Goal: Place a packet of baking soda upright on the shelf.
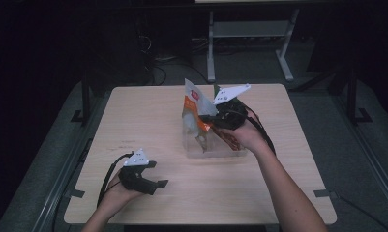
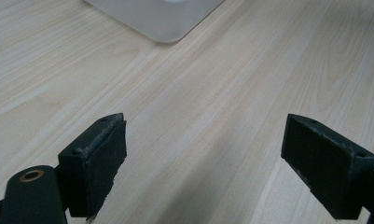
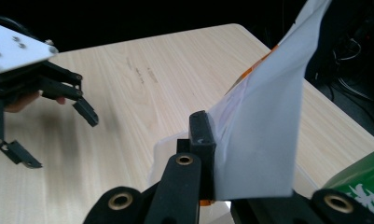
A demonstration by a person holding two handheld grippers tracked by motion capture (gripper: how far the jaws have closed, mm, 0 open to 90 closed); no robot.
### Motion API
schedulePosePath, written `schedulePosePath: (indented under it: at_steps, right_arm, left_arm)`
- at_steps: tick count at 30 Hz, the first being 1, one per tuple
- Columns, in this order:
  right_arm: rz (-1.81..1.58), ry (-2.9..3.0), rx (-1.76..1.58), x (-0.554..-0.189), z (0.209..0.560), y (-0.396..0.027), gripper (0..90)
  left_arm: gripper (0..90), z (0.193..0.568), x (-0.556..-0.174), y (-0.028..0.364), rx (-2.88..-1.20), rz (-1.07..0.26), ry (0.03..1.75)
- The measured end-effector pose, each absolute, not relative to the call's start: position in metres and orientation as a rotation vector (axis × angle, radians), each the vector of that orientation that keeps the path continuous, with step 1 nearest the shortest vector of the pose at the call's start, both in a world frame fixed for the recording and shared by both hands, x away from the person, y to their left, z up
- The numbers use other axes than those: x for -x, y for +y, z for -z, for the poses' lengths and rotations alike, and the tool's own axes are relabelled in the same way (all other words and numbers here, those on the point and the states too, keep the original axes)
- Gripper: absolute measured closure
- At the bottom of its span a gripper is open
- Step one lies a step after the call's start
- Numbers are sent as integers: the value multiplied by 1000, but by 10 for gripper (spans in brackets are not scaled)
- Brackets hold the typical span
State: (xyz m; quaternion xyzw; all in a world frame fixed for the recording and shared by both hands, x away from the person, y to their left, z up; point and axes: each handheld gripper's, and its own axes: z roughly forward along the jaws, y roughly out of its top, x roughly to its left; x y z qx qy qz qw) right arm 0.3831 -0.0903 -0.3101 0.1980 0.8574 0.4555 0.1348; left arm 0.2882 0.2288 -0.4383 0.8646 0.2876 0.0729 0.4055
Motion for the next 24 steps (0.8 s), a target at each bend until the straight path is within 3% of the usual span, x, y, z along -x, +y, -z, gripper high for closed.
schedulePosePath:
  at_steps: [24]
  right_arm:
    - [-1265, 2482, -614, -391, 337, -92, 900]
  left_arm:
    - [136, 440, -288, 228, -2187, -174, 729]
